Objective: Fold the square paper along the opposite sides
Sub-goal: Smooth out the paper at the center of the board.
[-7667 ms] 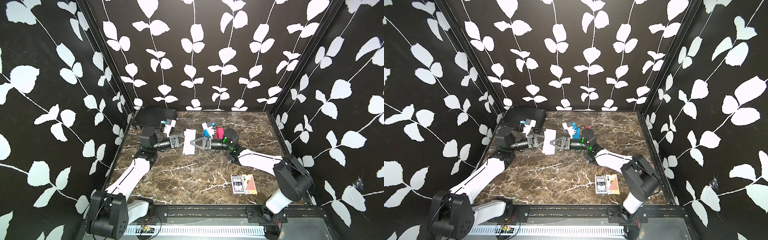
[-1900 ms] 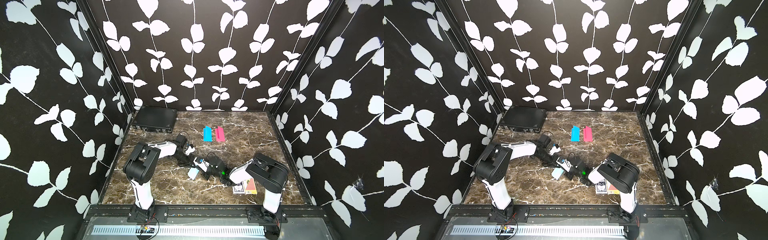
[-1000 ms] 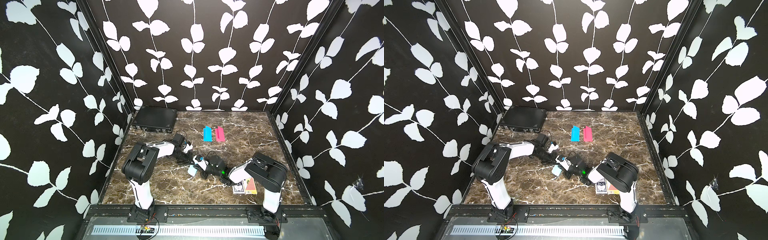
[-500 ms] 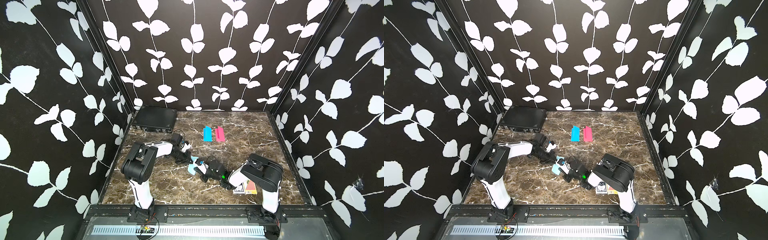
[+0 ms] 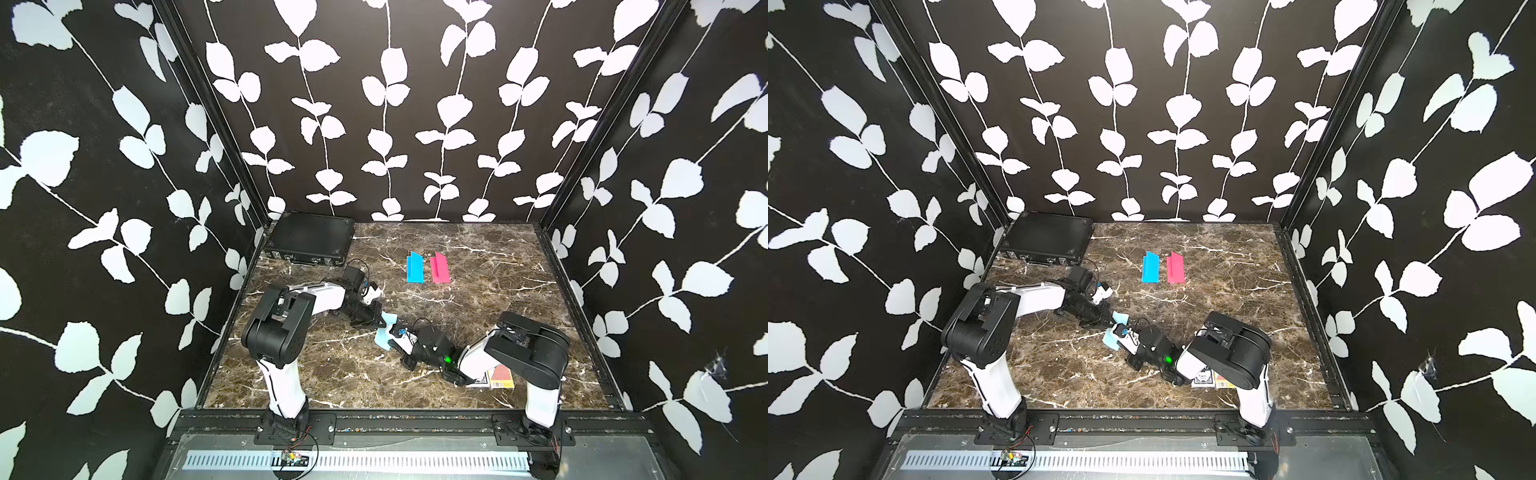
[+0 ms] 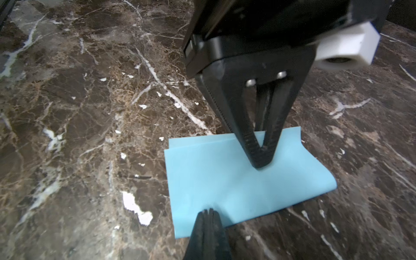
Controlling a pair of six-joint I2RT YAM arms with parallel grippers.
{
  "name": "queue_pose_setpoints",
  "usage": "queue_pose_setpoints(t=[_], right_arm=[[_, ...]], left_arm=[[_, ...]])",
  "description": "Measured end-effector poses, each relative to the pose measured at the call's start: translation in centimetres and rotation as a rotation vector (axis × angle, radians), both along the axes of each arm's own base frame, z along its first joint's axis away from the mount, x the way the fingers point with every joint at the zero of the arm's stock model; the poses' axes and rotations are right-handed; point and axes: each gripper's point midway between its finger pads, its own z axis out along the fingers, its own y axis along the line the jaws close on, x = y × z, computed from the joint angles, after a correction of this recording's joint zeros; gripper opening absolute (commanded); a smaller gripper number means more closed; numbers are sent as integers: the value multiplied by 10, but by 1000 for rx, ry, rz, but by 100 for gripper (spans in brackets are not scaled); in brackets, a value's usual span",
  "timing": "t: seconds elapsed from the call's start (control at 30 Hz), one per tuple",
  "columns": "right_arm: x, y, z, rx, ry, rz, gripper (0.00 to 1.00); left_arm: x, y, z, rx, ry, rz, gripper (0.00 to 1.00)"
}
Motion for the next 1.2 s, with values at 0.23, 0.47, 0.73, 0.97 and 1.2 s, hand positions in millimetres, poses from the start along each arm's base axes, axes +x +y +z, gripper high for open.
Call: queue_pose_setpoints(t=[0.23,0.47,0.73,0.97,1.2], right_arm=[[-9,3,0,-22,-21,17,0],[-25,3,0,-42,-22,50,1],[0,-35,21,60,78,-71,3],[36,-5,26,96,17,-78,2],[51,18,25,86,-39,-62,0]], left_arm=[[0,2,-1,-2,5,4,0],[0,1,0,-9,5,6,0],[-25,6,0,-43,11,52,0],[-38,9,0,-58,25,84,0],[-35,8,0,-63,28,115,0]])
